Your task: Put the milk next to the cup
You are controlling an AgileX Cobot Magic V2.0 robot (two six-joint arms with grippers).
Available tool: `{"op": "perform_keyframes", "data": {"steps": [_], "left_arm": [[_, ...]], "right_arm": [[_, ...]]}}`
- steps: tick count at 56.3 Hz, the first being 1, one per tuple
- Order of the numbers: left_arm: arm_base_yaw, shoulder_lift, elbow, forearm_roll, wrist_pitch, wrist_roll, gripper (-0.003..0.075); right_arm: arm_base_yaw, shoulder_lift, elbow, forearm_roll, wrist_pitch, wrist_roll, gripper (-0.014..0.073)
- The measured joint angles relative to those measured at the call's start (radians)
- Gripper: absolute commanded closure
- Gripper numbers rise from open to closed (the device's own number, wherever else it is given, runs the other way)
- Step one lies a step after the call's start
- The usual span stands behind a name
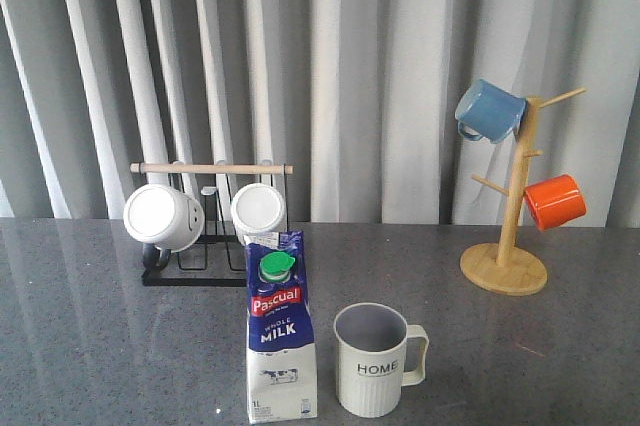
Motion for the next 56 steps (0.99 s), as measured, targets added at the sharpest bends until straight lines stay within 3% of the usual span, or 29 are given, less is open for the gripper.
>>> {"op": "perform_keyframes", "data": {"steps": [43, 56], "left_arm": [[0.0, 0.0, 0.0, 0.0, 0.007, -0.002, 0.0726], [0.0, 0.0, 0.0, 0.0, 0.007, -0.002, 0.0726]], "right_arm": [[0.0, 0.0, 0.002, 0.0, -0.009, -0.01, 0.0602], [0.0, -0.261, 0.189, 0.0, 0.095, -0.078, 0.0602]]}}
